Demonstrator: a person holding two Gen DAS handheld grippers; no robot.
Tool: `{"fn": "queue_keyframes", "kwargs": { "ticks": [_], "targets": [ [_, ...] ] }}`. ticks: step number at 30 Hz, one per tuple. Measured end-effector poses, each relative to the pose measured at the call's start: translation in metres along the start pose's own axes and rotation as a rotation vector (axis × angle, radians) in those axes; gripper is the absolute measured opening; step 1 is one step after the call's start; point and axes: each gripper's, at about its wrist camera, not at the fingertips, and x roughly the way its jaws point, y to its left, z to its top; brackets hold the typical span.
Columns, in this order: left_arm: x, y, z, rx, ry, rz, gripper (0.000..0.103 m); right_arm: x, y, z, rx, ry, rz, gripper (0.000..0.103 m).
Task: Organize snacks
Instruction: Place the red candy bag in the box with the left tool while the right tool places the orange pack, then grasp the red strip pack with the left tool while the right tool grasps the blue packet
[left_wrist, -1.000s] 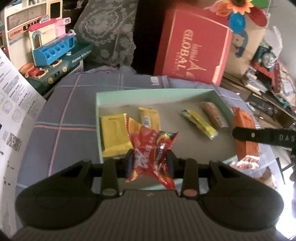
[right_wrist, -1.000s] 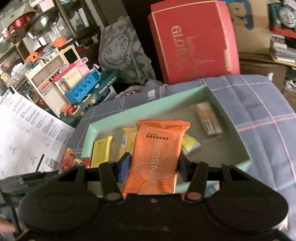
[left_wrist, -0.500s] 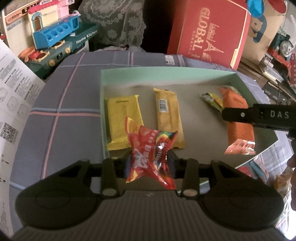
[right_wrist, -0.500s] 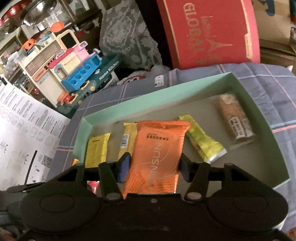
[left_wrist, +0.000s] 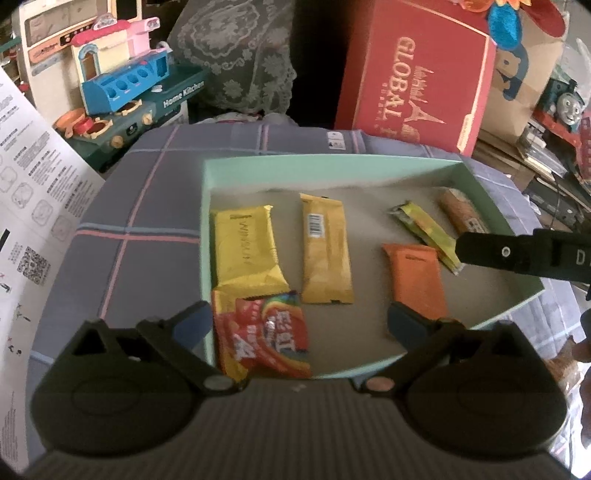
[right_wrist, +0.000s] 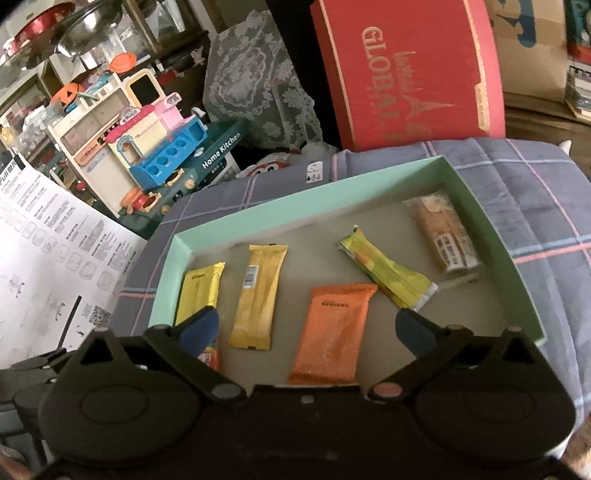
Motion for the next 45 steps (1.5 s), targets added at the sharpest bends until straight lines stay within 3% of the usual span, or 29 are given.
{"fn": "queue_keyframes", "kwargs": {
  "ticks": [12,19,27,32,36,39,41,43,45],
  "targets": [
    [-0.045,-0.013,-0.023,0.033,-0.038,-0.001,0.103,-0.062,-0.007,-0.028,0.002,-0.066,0.027,0.103],
    [-0.047,-0.005,-0.058,0.012,0.022,0.001,0.103,-0.075,-0.018,-0.060,0.025,-0.048,0.016,0.103],
    [-0.038,-0.005,-0.112,0.018,0.107,-0.015,0.101,-0.072,-0.037,-0.105,0.100,0.046,0.005,0.103],
    [-0.035,-0.009,-0.136,0.045,0.140,-0.030,0.078,-0.071,-0.044,-0.129,0.112,0.087,-0.017,0.103],
    [-0.031,-0.014,-0.143,0.051,0.162,-0.050,0.069,-0.071,-0.049,-0.142,0.132,0.098,-0.040,0.102],
    [-0.026,-0.018,-0.145,0.053,0.178,-0.070,0.060,-0.073,-0.051,-0.146,0.127,0.081,-0.078,0.093],
    [-0.023,-0.023,-0.149,0.060,0.203,-0.095,0.039,-0.074,-0.051,-0.149,0.126,0.080,-0.082,0.082],
    [-0.022,-0.027,-0.152,0.080,0.213,-0.111,0.026,-0.073,-0.051,-0.149,0.124,0.083,-0.082,0.071],
    [-0.022,-0.032,-0.156,0.101,0.211,-0.130,0.026,-0.072,-0.047,-0.148,0.116,0.084,-0.074,0.060]
  ]
}}
